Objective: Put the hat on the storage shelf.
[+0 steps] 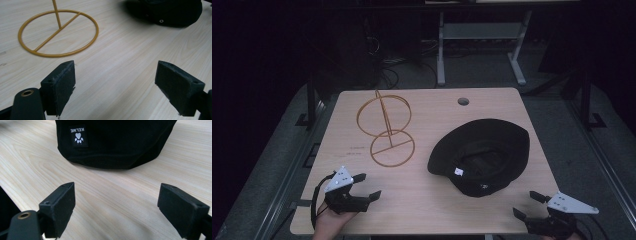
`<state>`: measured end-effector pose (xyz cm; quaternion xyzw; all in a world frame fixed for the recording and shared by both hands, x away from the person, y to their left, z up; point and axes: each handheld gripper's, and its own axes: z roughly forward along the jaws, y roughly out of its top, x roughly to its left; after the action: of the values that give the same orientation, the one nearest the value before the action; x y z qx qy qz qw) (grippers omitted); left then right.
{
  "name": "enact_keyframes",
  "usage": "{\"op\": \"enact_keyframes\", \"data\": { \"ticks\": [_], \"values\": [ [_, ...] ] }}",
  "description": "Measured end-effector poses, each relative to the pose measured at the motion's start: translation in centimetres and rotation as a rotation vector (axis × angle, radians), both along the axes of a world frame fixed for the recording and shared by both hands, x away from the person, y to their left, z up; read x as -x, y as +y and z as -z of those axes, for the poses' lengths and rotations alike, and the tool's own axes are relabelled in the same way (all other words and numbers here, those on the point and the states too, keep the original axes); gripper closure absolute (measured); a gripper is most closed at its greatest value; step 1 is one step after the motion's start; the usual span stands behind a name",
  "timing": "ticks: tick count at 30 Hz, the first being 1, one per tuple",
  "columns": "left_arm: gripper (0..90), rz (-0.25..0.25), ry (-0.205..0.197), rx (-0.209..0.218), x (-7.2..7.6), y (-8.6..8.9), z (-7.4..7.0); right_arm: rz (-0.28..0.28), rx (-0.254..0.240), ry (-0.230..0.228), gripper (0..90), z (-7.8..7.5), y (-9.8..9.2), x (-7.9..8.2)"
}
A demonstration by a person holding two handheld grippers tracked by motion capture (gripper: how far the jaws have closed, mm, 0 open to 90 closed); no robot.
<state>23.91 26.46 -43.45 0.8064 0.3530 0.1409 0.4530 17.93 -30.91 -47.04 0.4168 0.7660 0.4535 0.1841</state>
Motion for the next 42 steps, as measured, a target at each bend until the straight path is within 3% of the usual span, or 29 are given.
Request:
{"op": "enact_keyframes", "data": {
  "ticks": [7, 13, 16, 24, 30, 42],
  "values": [
    [16.2, 0.036, 0.003, -0.002, 0.3, -0.9, -0.2, -0.016, -0.003, 0.002, 14.2, 0.1, 0.1, -0.1],
    [16.1, 0.063, 0.001, -0.002, 0.4, -1.9, -0.6, -0.016, 0.029, 0.014, 14.1, 0.1, 0.2, 0.0],
    [16.0, 0.077, 0.001, -0.005, 0.4, -2.4, -0.7, -0.017, 0.014, 0.015, 14.1, 0.1, 0.1, 0.0],
    [15.8, 0.147, -0.001, -0.021, 0.4, -4.8, -1.8, -0.02, -0.003, 0.006, 14.1, -0.2, 0.0, 0.0],
    [15.8, 0.19, -0.005, -0.01, 0.2, -6.1, -2.8, -0.014, -0.016, 0.002, 14.1, -0.2, -0.2, 0.0],
    [15.8, 0.303, -0.017, -0.045, -0.8, -10.5, -4.4, 0.001, -0.034, 0.006, 14.1, -0.1, -0.7, 0.0]
  ]
}}
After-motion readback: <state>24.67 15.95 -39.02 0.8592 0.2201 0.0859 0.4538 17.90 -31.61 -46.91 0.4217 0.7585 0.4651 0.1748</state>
